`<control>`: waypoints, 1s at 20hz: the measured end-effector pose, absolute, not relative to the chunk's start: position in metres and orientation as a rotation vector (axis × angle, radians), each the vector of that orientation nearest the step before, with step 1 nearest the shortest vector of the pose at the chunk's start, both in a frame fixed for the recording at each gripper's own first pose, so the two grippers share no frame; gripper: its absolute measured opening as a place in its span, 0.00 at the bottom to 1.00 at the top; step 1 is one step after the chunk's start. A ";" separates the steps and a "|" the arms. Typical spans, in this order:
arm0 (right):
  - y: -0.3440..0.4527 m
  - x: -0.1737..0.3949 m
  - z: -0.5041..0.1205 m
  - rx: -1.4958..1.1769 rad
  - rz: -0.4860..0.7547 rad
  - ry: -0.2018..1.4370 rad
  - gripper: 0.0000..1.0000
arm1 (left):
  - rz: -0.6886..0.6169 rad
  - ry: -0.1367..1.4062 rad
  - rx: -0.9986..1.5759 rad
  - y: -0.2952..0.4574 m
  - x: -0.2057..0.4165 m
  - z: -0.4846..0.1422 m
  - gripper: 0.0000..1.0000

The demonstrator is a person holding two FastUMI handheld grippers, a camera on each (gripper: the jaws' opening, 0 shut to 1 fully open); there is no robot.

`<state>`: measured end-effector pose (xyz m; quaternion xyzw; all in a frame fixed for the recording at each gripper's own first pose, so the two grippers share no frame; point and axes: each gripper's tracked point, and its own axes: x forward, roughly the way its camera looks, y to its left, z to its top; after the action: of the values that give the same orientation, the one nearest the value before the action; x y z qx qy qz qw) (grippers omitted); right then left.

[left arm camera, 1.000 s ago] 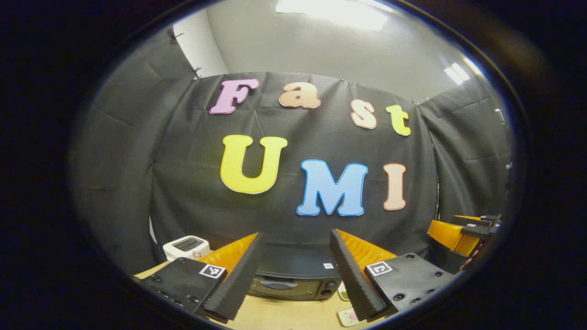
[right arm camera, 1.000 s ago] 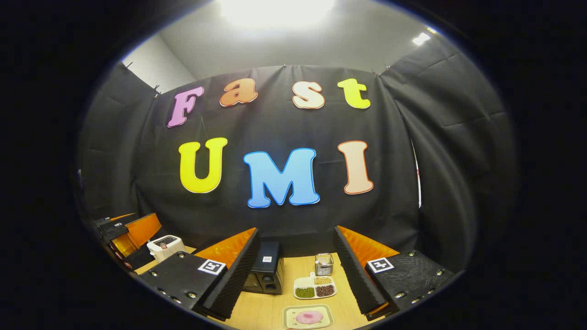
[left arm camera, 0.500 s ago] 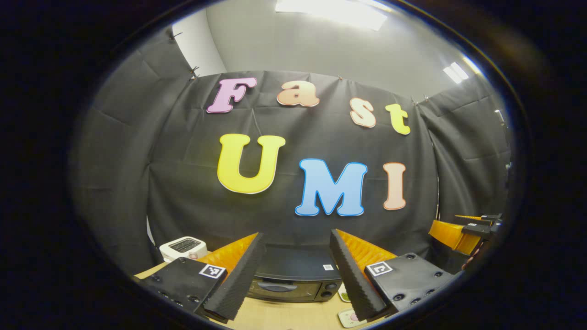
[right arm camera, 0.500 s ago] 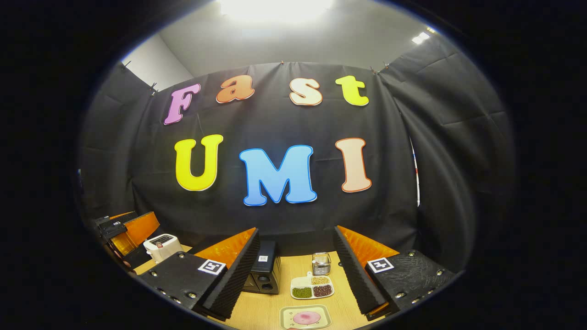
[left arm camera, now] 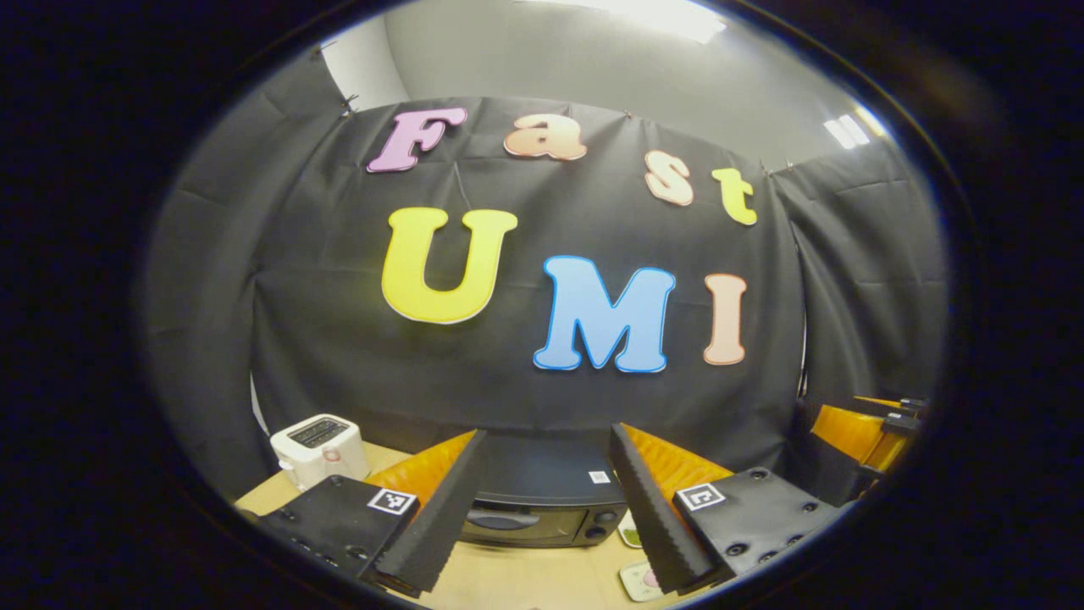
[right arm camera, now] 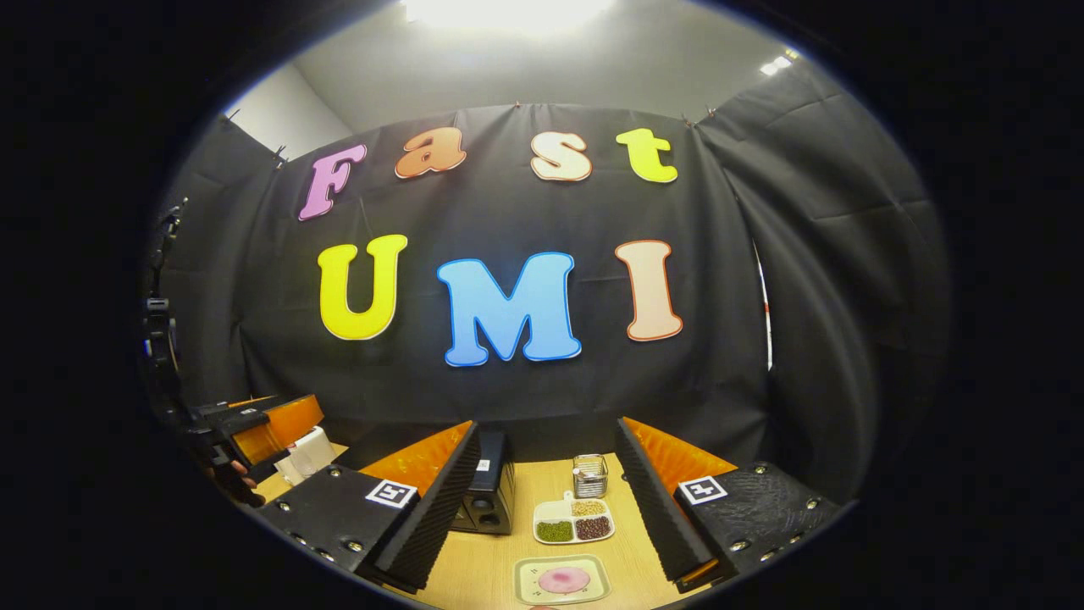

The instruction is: Open the electric oven with the left hand, put the food in, and close the electric oven.

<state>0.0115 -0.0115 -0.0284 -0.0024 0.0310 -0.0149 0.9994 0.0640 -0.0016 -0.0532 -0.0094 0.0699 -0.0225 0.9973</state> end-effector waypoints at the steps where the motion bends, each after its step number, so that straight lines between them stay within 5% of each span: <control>1: -0.011 0.013 -0.032 -0.011 -0.032 0.071 0.96 | -0.043 0.157 -0.016 0.003 0.071 -0.061 0.99; 2: -0.013 0.013 -0.035 -0.016 -0.036 0.080 0.96 | -0.041 0.185 -0.016 0.006 0.078 -0.073 0.92; 6: -0.022 0.011 -0.039 -0.029 -0.061 0.095 0.96 | -0.037 0.274 0.007 0.023 0.109 -0.113 0.99; 20: -0.040 0.014 -0.059 -0.030 -0.149 0.169 0.97 | -0.049 0.563 0.066 0.034 0.170 -0.267 0.96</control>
<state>0.0143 -0.0396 -0.0586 -0.0150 0.0842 -0.0746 0.9935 0.1699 0.0339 -0.2675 0.0328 0.2778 -0.0241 0.9598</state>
